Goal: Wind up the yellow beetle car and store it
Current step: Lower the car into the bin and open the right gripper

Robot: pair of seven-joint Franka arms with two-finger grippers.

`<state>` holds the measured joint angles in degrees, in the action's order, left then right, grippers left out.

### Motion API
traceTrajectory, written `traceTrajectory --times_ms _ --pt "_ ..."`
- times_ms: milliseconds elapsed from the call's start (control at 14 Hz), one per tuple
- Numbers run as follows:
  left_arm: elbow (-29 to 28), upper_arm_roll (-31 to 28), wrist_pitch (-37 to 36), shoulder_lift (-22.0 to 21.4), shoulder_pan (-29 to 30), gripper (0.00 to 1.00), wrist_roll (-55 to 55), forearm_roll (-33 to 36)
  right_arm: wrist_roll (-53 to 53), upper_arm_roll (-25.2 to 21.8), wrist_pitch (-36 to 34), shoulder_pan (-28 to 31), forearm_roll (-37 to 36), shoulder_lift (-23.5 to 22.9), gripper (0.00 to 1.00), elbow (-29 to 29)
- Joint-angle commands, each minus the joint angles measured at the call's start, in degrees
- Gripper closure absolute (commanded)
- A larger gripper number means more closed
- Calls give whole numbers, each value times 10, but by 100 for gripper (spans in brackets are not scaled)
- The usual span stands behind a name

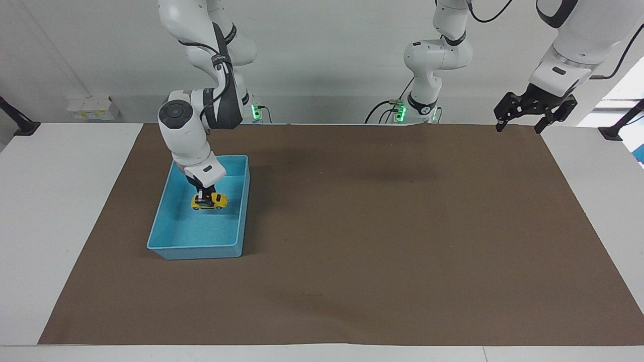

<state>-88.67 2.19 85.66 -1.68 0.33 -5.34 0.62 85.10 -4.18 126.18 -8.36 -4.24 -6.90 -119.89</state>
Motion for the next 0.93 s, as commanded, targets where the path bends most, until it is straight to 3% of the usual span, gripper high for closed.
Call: traceTrajectory --times_ms 0,430,502,573,645,860 --pt "-5 1 -8 -10 1 0 5 6 14 5 36 6 -2 1 100 -24" --pt "-5 1 -8 -10 1 0 5 6 8 5 59 2 -2 -15 100 -32" --pt "-5 1 -8 -10 1 0 5 6 4 6 55 1 -2 -15 74 -30" --pt "-5 1 -8 -10 1 0 5 6 -4 6 50 0 0 -18 15 -25" --pt "-5 1 -8 -10 1 0 5 6 -5 6 46 0 1 -21 0 -18" --pt "-5 1 -8 -10 1 0 5 6 -11 7 16 0 6 -21 0 9"
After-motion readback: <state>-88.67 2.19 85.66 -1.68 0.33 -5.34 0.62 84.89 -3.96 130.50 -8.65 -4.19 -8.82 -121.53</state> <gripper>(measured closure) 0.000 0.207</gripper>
